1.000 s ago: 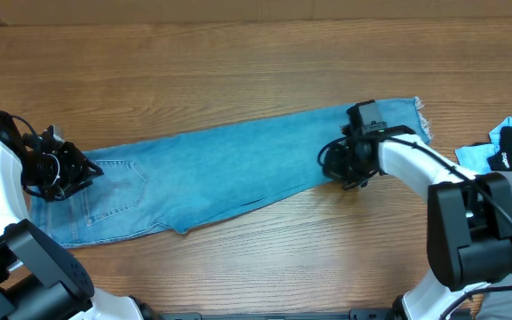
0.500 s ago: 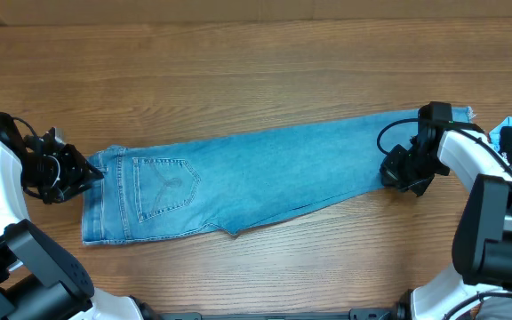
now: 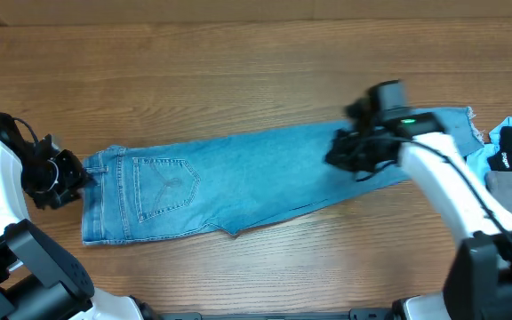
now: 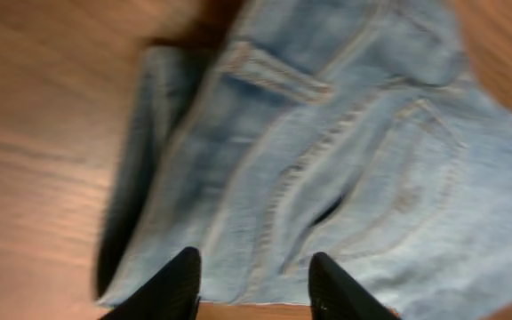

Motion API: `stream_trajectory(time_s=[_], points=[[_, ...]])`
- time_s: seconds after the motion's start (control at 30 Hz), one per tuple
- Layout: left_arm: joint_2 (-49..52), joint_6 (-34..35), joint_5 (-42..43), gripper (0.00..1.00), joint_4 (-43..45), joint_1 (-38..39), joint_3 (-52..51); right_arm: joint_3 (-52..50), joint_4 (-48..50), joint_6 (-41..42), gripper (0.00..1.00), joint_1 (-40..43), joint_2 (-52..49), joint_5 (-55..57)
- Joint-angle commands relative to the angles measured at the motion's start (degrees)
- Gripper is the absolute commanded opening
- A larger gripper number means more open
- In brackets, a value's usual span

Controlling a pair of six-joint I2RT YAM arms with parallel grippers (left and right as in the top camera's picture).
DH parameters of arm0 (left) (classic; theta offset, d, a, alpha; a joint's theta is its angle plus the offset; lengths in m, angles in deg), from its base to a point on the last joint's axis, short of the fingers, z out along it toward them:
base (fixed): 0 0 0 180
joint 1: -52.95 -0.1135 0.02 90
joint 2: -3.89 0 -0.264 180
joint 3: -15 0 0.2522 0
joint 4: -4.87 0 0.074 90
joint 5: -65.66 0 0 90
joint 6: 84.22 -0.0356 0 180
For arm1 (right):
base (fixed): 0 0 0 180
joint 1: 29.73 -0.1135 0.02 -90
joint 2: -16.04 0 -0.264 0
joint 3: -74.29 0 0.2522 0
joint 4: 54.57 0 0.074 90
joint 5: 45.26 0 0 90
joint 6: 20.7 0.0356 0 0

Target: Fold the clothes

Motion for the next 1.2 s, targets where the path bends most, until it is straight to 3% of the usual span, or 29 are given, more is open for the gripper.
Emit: stream_trajectory(time_s=[0.0,0.2,0.43,0.53,0.67,0.77,1.0,1.17], points=[[-0.87,4.74,-6.56,0.5,1.42,0.07,0.79,0.26,2.08,-0.74,0.05,-6.64,-3.87,2.54],[-0.31,4.28,-6.38,0.61,4.98,0.11,-1.11,0.26,5.86,0.98,0.06,-10.93,-12.66,5.9],[4.79,1.31,-0.7,0.56,8.37,0.0,-6.21,0.28,6.03,1.38,0.04,-10.49,-17.22,5.9],[8.24,0.11,2.23,0.47,9.31,0.04,-8.07,0.28,5.81,1.36,0.04,-10.49,-17.22,5.95],[9.68,-2.64,4.9,0.14,7.1,0.0,-8.15,0.28,5.79,1.4,0.04,-10.49,-17.22,5.92],[9.53,-3.52,7.15,0.05,3.91,-0.55,-6.95,0.28,5.6,1.4,0.04,-10.49,-17.22,5.92],[9.53,-7.19,7.67,0.04,-9.25,-3.04,-0.57,0.28,4.92,1.42,0.04,-10.49,-17.22,6.36],[9.11,-6.99,6.03,0.04,-9.49,-5.01,0.24,0.28,4.87,1.4,0.05,-10.49,-17.22,6.36]])
